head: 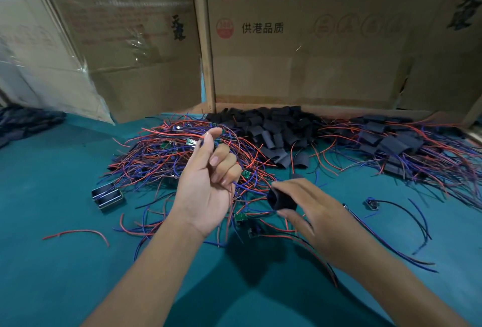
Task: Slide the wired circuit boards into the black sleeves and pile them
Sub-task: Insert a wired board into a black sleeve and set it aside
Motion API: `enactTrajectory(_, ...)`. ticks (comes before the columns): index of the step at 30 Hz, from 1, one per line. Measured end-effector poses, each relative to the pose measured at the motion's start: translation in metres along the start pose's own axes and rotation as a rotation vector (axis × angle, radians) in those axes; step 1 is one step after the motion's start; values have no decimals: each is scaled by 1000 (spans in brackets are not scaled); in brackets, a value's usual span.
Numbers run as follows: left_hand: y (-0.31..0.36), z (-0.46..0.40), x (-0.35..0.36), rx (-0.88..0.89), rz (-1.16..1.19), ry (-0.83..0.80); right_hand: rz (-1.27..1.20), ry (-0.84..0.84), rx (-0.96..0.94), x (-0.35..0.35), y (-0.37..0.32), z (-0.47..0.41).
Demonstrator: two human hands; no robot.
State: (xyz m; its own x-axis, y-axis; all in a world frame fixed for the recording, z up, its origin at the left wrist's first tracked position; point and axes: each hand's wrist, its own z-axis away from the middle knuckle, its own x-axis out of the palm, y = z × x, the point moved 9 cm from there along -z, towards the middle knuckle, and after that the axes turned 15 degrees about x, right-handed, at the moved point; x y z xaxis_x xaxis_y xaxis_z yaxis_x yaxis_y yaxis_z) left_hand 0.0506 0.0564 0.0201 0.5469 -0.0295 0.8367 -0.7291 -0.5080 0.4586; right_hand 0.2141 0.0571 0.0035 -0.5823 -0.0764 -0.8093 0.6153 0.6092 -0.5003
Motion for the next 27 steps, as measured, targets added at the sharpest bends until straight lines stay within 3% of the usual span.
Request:
enactTrajectory(5, 0, -2, -6, 20, 1, 29, 136, -93, -70, 13, -11, 6)
enactTrajectory(11, 2, -5, -12, 73, 1, 67, 124, -155, -52, 25, -25, 11)
enactTrajectory(27, 8, -2, -5, 159, -54, 51, -188, -126, 88, 50, -39, 21)
